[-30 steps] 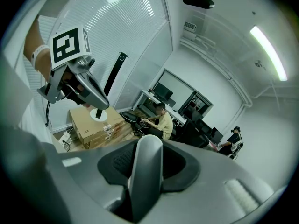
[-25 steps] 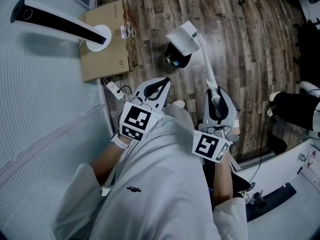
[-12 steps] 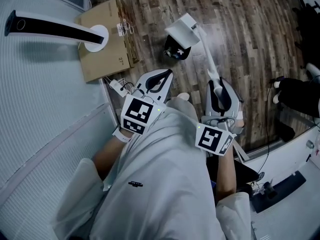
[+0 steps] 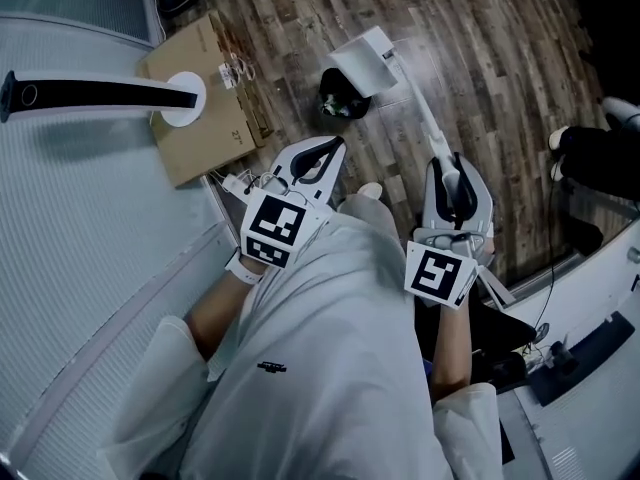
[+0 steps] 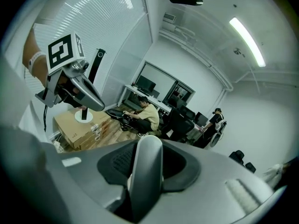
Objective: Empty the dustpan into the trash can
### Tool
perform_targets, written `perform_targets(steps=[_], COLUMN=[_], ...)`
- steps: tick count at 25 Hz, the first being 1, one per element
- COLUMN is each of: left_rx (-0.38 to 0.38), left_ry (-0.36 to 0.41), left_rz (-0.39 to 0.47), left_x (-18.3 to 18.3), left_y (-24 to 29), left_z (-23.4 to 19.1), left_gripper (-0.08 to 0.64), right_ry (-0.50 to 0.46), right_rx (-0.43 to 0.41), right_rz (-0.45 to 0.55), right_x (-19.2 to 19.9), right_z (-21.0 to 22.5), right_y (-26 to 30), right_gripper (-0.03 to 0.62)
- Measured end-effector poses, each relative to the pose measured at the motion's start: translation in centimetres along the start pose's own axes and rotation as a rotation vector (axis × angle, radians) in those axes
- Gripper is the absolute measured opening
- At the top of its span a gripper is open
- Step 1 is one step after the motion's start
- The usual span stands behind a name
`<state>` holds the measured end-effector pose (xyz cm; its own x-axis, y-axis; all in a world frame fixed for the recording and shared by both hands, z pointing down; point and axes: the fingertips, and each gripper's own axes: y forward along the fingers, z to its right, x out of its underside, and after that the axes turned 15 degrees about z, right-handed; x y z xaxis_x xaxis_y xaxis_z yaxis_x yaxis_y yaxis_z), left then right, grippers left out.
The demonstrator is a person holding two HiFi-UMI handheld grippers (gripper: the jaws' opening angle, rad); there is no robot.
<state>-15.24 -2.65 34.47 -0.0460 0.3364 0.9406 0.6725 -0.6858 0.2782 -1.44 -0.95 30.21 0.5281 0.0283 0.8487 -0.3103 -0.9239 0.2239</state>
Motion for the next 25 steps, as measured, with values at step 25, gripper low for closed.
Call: perform_targets(steps=[25], left_rx=[0.28], left_ry=[0.077], left_rz=[-0.061], left_x=[-0.5], left_y=[6.3], left_z=[7.7], left_gripper=[0.006], right_ry=[0.411], right_rx=[0.448], right_rz=[-0.236], right_x=[11.3], right_z=[6.7], right_y=[-9.7], right_gripper=[0.123])
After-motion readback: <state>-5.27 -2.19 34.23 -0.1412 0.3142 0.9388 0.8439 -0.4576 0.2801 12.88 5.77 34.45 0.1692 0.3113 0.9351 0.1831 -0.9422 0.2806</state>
